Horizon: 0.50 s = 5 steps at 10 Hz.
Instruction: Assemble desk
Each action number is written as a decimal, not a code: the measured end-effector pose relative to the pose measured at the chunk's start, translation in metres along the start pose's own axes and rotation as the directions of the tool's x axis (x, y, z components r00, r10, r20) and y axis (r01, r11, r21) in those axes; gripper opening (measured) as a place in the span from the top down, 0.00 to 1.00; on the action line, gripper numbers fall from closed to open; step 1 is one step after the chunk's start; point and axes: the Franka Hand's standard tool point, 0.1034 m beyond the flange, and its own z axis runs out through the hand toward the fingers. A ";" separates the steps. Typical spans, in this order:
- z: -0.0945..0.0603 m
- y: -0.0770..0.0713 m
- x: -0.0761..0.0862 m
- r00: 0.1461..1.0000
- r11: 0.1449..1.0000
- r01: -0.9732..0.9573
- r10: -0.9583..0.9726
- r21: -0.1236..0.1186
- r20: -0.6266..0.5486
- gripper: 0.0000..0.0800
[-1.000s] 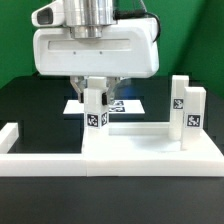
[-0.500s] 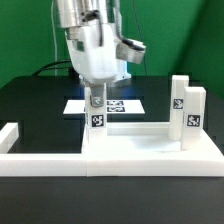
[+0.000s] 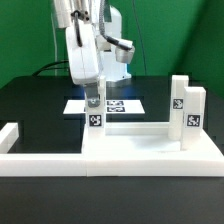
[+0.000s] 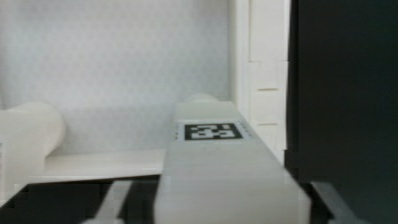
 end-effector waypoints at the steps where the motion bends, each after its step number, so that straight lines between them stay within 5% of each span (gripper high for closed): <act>1: 0.000 -0.003 -0.004 0.991 0.991 0.131 -0.131 0.020 -0.016 0.40; 2: 0.000 -0.008 -0.013 0.942 0.941 0.335 -0.334 0.038 -0.036 0.26; 5: -0.002 -0.012 -0.013 0.793 0.793 0.609 -0.608 0.025 -0.045 0.19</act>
Offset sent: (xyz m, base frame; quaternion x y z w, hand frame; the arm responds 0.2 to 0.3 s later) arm 0.0000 0.0000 0.0000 0.0000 0.0000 -0.1938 0.9810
